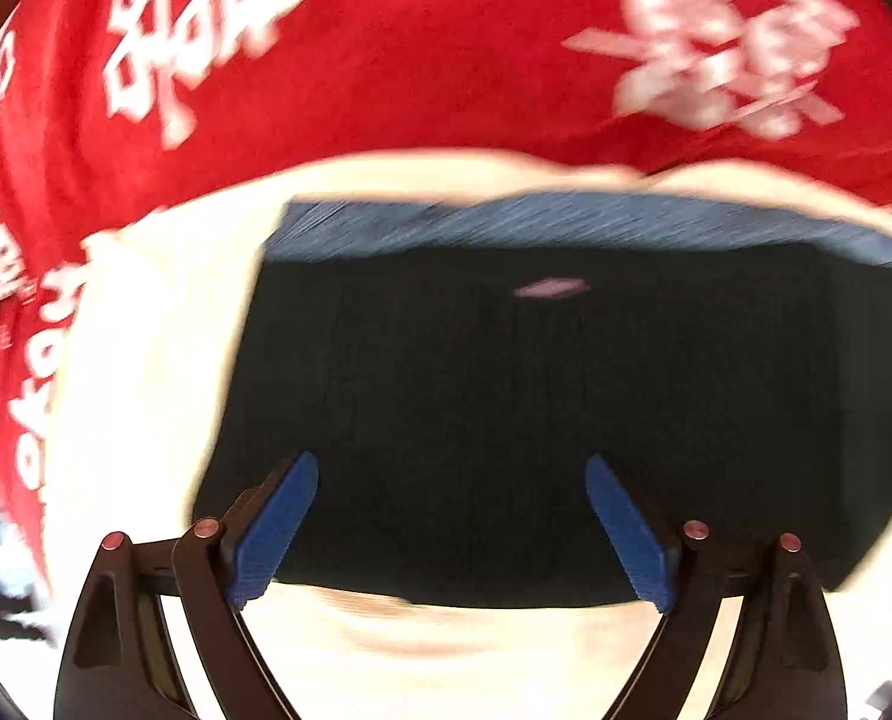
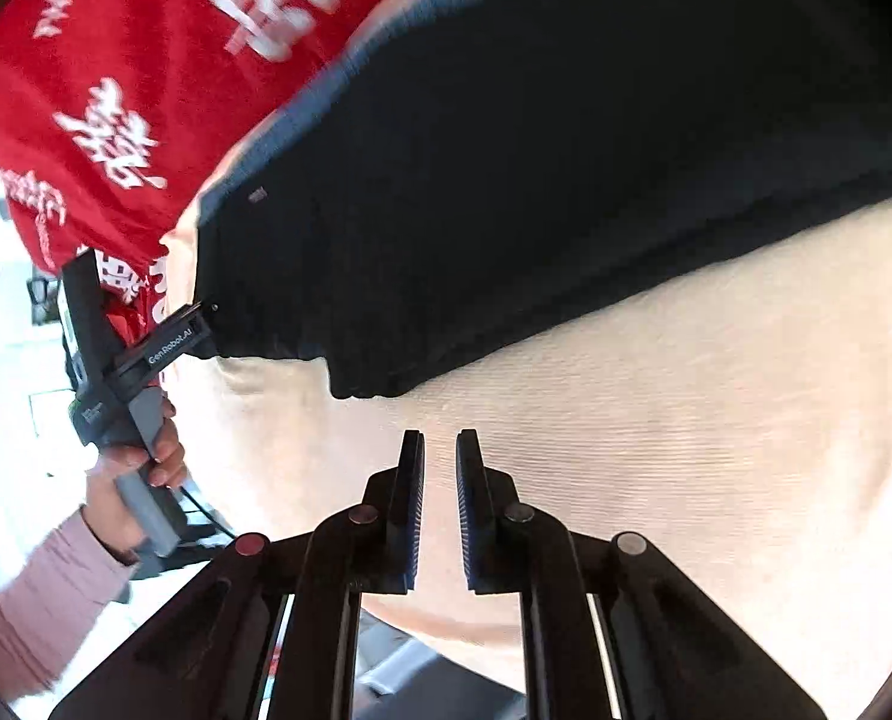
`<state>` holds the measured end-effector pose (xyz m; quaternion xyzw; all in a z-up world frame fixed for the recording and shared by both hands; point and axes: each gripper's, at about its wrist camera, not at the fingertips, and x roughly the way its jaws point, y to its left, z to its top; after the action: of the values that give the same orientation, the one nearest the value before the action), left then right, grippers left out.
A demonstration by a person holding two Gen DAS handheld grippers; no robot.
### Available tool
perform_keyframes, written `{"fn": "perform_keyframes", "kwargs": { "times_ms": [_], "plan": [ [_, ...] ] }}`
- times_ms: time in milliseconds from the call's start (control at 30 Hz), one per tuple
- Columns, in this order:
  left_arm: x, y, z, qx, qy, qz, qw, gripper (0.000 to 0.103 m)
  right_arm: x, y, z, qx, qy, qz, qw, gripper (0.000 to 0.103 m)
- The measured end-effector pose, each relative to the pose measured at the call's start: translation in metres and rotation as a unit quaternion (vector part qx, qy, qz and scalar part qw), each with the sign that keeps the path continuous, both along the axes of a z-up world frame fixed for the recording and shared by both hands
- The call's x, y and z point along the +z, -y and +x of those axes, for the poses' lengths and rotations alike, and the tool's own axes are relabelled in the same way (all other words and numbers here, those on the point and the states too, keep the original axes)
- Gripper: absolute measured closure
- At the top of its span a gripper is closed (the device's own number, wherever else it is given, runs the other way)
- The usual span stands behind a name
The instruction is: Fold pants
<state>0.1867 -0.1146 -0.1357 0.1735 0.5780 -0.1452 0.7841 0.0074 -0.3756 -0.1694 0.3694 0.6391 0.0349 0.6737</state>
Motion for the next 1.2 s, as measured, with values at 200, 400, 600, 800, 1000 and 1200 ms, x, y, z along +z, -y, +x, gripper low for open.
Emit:
{"fn": "perform_keyframes", "kwargs": {
  "times_ms": [200,400,600,800,1000,1200],
  "plan": [
    [0.002,0.097,-0.033,-0.059,-0.028,-0.065,0.9958,0.011,0.034,0.056,0.042,0.014,0.045,-0.136,0.99,0.091],
    [-0.028,0.128,-0.091,-0.054,-0.04,-0.067,0.9955,0.01,0.007,0.067,0.018,0.018,0.031,-0.157,0.987,0.091],
    [-0.026,0.132,-0.093,-0.049,-0.057,-0.062,0.9952,0.01,0.016,0.067,-0.001,0.012,0.048,-0.174,0.983,0.091],
    [-0.008,0.131,-0.044,-0.054,-0.033,-0.067,0.9958,0.01,0.021,0.065,0.003,0.007,0.022,-0.145,0.989,0.09],
    [-0.012,0.156,0.018,-0.015,-0.022,-0.066,0.9974,0.01,0.036,0.079,0.055,0.002,0.06,-0.176,0.983,0.039],
    [-0.04,0.165,0.047,0.019,-0.002,-0.014,0.9997,0.01,0.018,0.094,0.124,0.004,0.077,-0.188,0.979,0.066]
  ]
}}
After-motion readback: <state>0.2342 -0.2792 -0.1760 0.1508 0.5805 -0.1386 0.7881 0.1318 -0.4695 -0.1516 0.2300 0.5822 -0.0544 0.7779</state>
